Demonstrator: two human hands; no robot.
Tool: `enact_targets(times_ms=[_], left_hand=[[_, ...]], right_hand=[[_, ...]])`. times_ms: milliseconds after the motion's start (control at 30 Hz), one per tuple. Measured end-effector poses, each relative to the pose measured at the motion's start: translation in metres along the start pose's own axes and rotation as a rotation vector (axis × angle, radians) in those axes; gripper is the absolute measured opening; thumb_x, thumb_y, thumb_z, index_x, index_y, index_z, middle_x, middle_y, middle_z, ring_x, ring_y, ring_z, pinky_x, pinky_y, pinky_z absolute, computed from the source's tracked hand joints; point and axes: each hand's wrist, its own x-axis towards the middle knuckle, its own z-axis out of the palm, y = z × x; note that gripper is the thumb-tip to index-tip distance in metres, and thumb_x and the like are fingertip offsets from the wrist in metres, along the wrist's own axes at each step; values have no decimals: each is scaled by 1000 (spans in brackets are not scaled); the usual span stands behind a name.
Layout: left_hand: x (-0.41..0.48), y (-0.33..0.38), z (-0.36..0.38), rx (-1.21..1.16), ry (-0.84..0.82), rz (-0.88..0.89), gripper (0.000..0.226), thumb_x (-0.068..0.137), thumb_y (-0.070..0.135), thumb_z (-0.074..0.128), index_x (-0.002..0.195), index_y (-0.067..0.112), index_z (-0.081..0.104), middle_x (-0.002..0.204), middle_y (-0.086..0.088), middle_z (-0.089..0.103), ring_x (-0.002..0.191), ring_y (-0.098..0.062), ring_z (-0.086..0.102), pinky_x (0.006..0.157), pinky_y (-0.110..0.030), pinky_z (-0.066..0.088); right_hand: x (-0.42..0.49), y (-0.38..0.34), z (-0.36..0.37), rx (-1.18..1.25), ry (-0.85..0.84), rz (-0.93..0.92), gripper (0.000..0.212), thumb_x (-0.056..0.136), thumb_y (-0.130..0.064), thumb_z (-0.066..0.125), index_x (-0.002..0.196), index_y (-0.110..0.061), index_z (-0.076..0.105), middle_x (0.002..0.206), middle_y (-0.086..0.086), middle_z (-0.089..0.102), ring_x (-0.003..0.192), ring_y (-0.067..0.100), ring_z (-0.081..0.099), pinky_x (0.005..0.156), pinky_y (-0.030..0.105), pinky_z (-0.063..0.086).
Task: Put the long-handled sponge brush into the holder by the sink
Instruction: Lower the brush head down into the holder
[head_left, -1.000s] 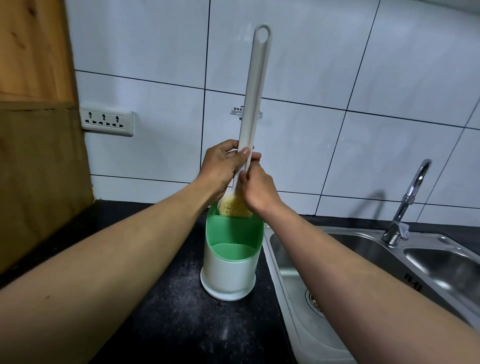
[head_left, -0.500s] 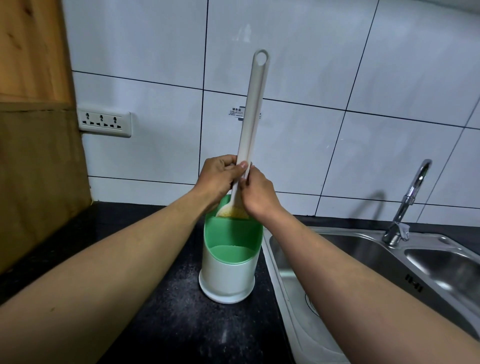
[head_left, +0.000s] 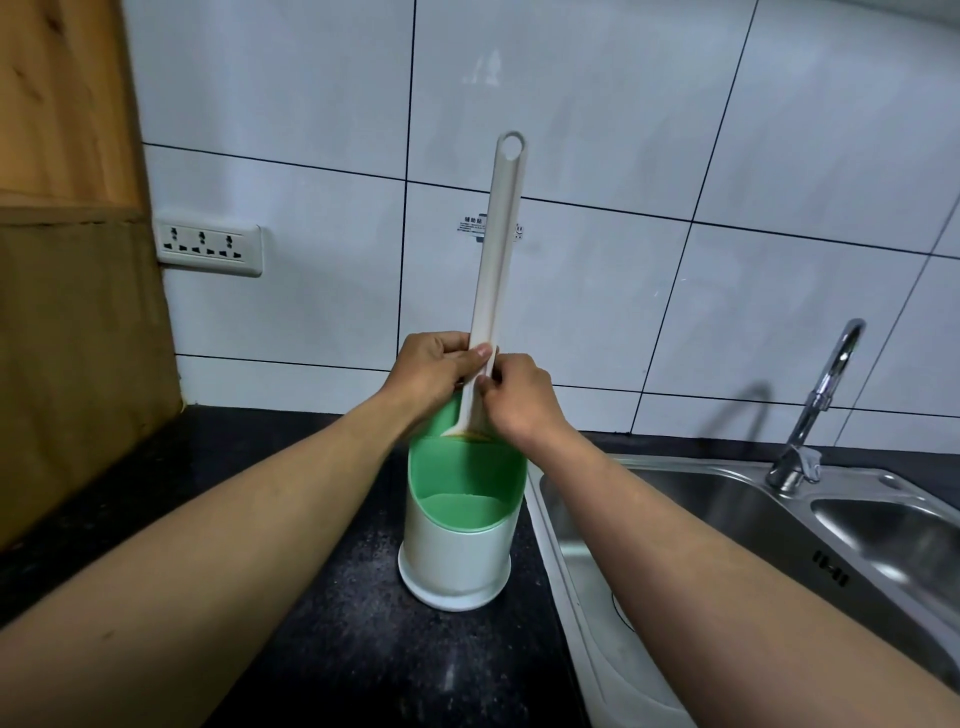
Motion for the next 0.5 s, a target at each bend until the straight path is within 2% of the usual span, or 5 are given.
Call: enact_targets(times_ms=[67,167,233,400,500], left_hand=[[0,-3,-1,24,1,-5,18,86,16,67,93,1,74,97,-24,75,79,-23,69,84,-36,58],[-2,-6,-1,46,-7,-7,20,87,14,65,98,0,73,88,-15,75,67,-13,69,66,-20,58],[-3,-6,0,60,-11,-9,19,87,14,65,98,0,73,83,-10,74,61,-7,69,59,-16,56],[-5,-10,-1,60,-18,-8,20,86,13,66,99,-1,73,86,-12,75,61,-7,69,62,-18,57],[-5,-13,-3,95,-22,-12,23,86,14,67,100,-3,73,89,-14,75,67,-11,69,66,-18,57]], right_hand=[[1,3,1,6,-14,15,29,91,-22,49,107,-1,62,112,23,66,106,38,60,75,28,39],[2,7,2,20,-20,30,30,89,-23,52,104,0,64,107,23,68,101,37,62,71,26,35],[2,9,2,20,-21,34,28,88,-22,53,101,0,65,104,22,68,99,37,63,70,25,34],[2,10,0,17,-44,38,26,86,-21,57,97,0,67,100,22,69,94,35,63,70,26,36],[2,11,1,3,-61,42,26,84,-22,57,94,1,66,86,17,63,80,29,56,65,25,35]])
